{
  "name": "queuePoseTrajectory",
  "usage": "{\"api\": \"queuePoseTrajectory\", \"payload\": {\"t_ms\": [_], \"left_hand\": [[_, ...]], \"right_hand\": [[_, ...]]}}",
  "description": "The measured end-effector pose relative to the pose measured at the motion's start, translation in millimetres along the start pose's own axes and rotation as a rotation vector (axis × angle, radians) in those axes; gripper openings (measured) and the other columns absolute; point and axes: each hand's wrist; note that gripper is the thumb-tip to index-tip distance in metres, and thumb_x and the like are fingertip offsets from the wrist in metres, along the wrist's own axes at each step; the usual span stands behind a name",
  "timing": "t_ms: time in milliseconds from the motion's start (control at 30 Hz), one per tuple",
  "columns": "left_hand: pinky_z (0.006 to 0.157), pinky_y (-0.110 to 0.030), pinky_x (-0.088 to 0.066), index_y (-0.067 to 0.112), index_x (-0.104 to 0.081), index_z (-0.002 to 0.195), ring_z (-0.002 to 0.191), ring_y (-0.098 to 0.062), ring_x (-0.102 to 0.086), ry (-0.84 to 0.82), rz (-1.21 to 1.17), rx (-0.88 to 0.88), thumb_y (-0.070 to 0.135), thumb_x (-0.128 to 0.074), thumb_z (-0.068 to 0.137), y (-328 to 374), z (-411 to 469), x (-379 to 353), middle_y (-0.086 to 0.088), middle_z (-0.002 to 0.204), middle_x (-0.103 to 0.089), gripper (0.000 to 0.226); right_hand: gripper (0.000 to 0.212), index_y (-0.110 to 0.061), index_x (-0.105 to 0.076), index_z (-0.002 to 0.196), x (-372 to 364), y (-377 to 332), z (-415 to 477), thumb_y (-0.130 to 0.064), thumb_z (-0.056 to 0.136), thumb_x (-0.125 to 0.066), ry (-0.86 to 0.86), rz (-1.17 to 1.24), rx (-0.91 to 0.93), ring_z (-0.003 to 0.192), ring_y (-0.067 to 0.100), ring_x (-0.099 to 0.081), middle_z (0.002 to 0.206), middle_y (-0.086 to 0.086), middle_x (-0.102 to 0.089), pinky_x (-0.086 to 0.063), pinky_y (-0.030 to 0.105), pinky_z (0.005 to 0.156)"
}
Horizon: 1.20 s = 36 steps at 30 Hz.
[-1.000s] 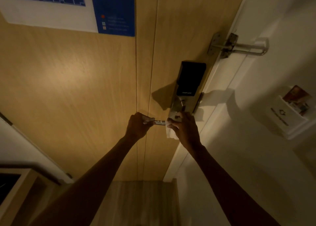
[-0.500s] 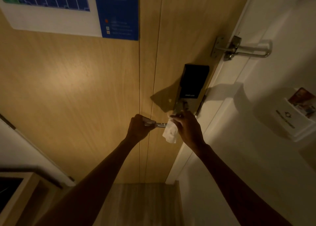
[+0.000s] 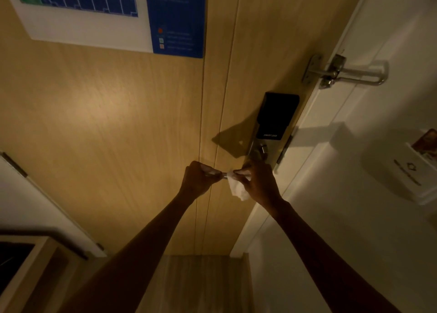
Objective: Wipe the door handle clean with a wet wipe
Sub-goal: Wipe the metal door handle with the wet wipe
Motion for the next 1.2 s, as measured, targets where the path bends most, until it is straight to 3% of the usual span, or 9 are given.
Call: {"api": "queuePoseTrajectory", "payload": {"t_ms": [100, 333, 467, 567, 700, 833, 933, 1000, 1200], "left_hand": [[0.076, -0.024, -0.057, 0.008, -0.077, 0.087, 0.077, -0.011, -0.071, -0.002, 0.014, -0.023, 0.016, -0.080, 0.073, 0.9, -0.6, 0.1, -0.008, 0.085, -0.077, 0.016], [0.078, -0.025, -0.057, 0.009, -0.077, 0.088, 0.078, -0.010, -0.071, -0.019, 0.039, -0.050, 0.015, -0.079, 0.074, 0.8, 0.5, 2.4, -0.007, 0.086, -0.077, 0.016], [0.079, -0.029, -0.058, 0.009, -0.077, 0.088, 0.078, -0.012, -0.071, -0.012, 0.029, -0.030, 0.013, -0.079, 0.073, 2.1, 0.4, 2.6, -0.007, 0.086, -0.077, 0.016], [0.078, -0.027, -0.057, 0.009, -0.077, 0.089, 0.080, -0.012, -0.071, -0.019, 0.031, -0.024, 0.015, -0.079, 0.073, 2.6, 0.1, 2.5, -0.007, 0.088, -0.077, 0.017], [0.078, -0.028, -0.058, 0.007, -0.077, 0.089, 0.079, -0.012, -0.072, -0.018, 0.047, -0.043, 0.014, -0.079, 0.074, 1.8, 1.3, 3.4, -0.008, 0.088, -0.077, 0.016], [0.070, -0.013, -0.053, 0.007, -0.077, 0.087, 0.076, -0.011, -0.070, -0.009, 0.035, -0.021, 0.013, -0.079, 0.073, 3.6, 1.6, 4.0, -0.009, 0.086, -0.076, 0.015], [0.066, -0.007, -0.049, 0.007, -0.077, 0.087, 0.075, -0.008, -0.068, -0.007, 0.034, -0.001, 0.013, -0.079, 0.073, 4.1, 1.8, 2.5, -0.008, 0.086, -0.076, 0.015], [0.070, -0.013, -0.051, 0.006, -0.077, 0.086, 0.076, -0.011, -0.069, -0.003, 0.041, -0.001, 0.012, -0.079, 0.073, 4.5, 1.0, 0.3, -0.009, 0.086, -0.076, 0.015], [0.076, -0.034, -0.059, 0.007, -0.077, 0.084, 0.076, -0.017, -0.072, 0.028, -0.026, 0.056, 0.013, -0.081, 0.070, -0.4, 2.2, -1.4, -0.009, 0.083, -0.076, 0.015]], "right_hand": [[0.028, -0.016, -0.072, 0.095, -2.4, -4.6, 7.5, -0.042, 0.088, -0.066, -0.063, 0.000, 0.014, 0.085, 0.003, -0.062, 0.090, -0.005, -0.069, -0.054, 0.027, 0.082], [0.024, -0.019, -0.069, 0.111, -0.5, -7.5, -3.4, -0.029, 0.090, -0.065, -0.089, -0.259, 0.137, 0.094, 0.014, -0.064, 0.097, 0.001, -0.070, -0.049, 0.035, 0.093], [0.021, -0.016, -0.070, 0.109, 8.4, -6.6, 0.9, -0.023, 0.091, -0.064, -0.139, -0.244, 0.139, 0.095, 0.015, -0.064, 0.099, 0.002, -0.070, -0.047, 0.028, 0.089], [0.017, -0.019, -0.066, 0.107, 2.8, -14.9, 3.4, -0.026, 0.093, -0.057, -0.161, -0.297, 0.211, 0.096, 0.016, -0.061, 0.097, 0.000, -0.067, -0.050, 0.031, 0.086], [0.020, -0.020, -0.067, 0.109, -4.8, -9.7, 2.3, -0.029, 0.093, -0.059, -0.167, -0.228, 0.151, 0.097, 0.015, -0.061, 0.098, -0.002, -0.068, -0.048, 0.036, 0.091], [0.018, -0.019, -0.071, 0.102, 0.5, -1.8, 10.2, -0.030, 0.089, -0.065, -0.227, -0.095, 0.096, 0.088, 0.009, -0.064, 0.090, -0.005, -0.071, -0.053, 0.033, 0.087], [0.017, -0.018, -0.069, 0.105, -6.7, -4.5, 1.5, -0.026, 0.090, -0.064, -0.167, -0.171, 0.136, 0.096, 0.013, -0.062, 0.097, -0.002, -0.070, -0.047, 0.028, 0.090], [0.018, -0.018, -0.068, 0.107, -8.6, -7.2, 0.8, -0.026, 0.093, -0.061, -0.181, -0.192, 0.171, 0.101, 0.015, -0.060, 0.101, -0.001, -0.069, -0.040, 0.027, 0.090], [0.018, -0.016, -0.063, 0.110, 0.2, -5.5, 5.4, -0.023, 0.094, -0.059, -0.265, -0.270, 0.202, 0.100, 0.017, -0.060, 0.103, 0.000, -0.066, -0.046, 0.034, 0.091]]}}
Point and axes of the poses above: each hand's wrist, its own z-axis towards the middle knuckle, its own x-axis out of the back of the hand, y = z × x
